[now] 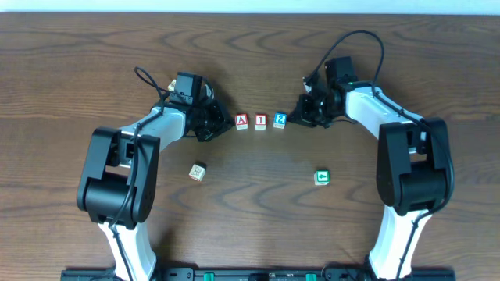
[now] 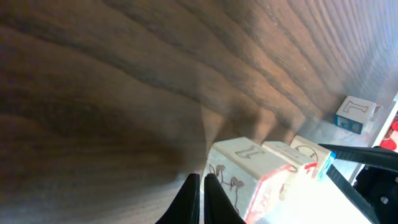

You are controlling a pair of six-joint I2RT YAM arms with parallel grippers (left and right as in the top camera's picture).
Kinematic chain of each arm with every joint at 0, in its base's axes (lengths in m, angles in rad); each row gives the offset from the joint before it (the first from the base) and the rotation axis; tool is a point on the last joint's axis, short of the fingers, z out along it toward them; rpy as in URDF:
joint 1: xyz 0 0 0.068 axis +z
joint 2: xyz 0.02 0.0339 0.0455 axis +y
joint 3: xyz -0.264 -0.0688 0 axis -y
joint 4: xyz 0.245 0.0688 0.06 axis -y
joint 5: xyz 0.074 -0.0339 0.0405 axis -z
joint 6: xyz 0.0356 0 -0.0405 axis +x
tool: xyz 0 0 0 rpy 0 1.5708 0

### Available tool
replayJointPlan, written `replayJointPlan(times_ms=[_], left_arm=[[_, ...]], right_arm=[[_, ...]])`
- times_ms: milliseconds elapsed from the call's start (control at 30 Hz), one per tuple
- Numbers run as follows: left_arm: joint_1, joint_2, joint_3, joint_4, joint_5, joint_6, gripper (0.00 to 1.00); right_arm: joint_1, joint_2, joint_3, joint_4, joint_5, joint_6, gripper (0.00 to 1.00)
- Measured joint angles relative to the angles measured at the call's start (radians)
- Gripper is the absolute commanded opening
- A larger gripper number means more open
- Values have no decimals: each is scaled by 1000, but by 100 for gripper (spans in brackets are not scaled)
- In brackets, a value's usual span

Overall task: Spell out Ai2
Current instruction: 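Push the row ends inward with both grippers to align blocks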

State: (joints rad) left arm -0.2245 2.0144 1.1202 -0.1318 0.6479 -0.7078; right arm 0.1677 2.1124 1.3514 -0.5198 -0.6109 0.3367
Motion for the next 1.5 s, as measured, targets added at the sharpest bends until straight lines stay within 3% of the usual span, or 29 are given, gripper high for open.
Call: replayJointPlan(times_ms=[1500], left_arm=[[-18,6,0,56,-5,-2,6]], right_arm=[[38,2,0,46,-3,24,1]])
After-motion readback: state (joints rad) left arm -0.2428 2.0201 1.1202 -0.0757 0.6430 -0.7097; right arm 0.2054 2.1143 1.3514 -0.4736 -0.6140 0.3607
